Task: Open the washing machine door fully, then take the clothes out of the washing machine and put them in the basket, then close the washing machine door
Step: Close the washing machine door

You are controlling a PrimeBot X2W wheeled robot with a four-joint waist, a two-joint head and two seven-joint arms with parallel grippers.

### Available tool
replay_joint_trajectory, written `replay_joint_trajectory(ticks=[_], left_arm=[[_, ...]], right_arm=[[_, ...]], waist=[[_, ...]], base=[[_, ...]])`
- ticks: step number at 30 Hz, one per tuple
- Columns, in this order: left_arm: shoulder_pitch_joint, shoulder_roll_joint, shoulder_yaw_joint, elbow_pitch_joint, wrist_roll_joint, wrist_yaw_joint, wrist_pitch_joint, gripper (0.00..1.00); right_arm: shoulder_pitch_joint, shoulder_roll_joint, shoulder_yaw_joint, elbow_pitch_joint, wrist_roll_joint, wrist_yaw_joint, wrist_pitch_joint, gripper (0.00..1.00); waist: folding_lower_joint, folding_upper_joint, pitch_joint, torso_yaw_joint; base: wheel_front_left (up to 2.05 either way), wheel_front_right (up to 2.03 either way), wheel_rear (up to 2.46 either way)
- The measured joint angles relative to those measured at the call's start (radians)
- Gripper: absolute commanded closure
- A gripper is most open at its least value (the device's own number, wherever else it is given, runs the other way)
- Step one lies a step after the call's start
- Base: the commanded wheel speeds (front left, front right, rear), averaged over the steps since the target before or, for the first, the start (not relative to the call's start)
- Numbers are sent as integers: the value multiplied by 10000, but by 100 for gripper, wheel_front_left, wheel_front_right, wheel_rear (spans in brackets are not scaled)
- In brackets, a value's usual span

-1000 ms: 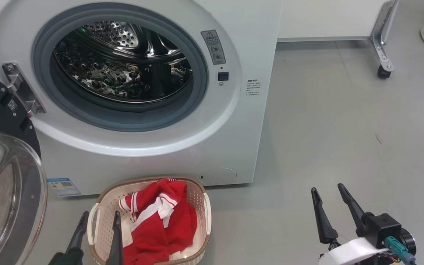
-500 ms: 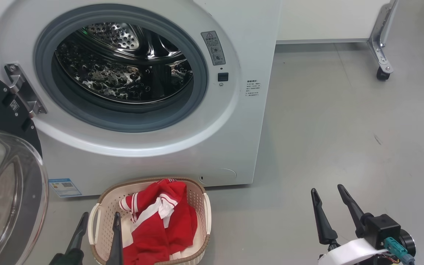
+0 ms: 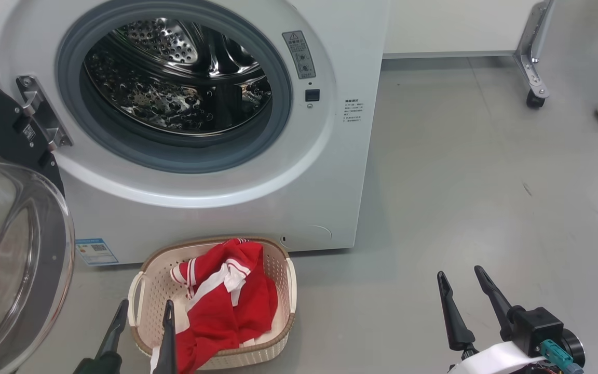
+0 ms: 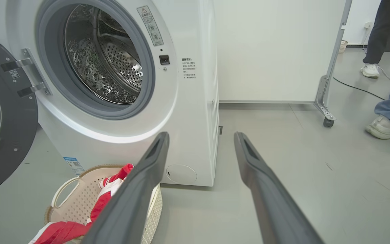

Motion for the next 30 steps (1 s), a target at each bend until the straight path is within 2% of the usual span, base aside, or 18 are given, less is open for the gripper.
replay_joint_trajectory(ticks=[14, 30], left_arm=[[144, 84, 15, -153, 0, 0, 121, 0], [162, 98, 84, -326, 10, 2, 221, 0]], right_arm=[[40, 6, -2, 12, 19, -71, 0, 0], [40, 10, -2, 6, 82, -77, 0, 0]], waist=[[0, 0, -22, -6], [0, 0, -8, -22]], base=[[-59, 59, 0], [-8, 8, 0]])
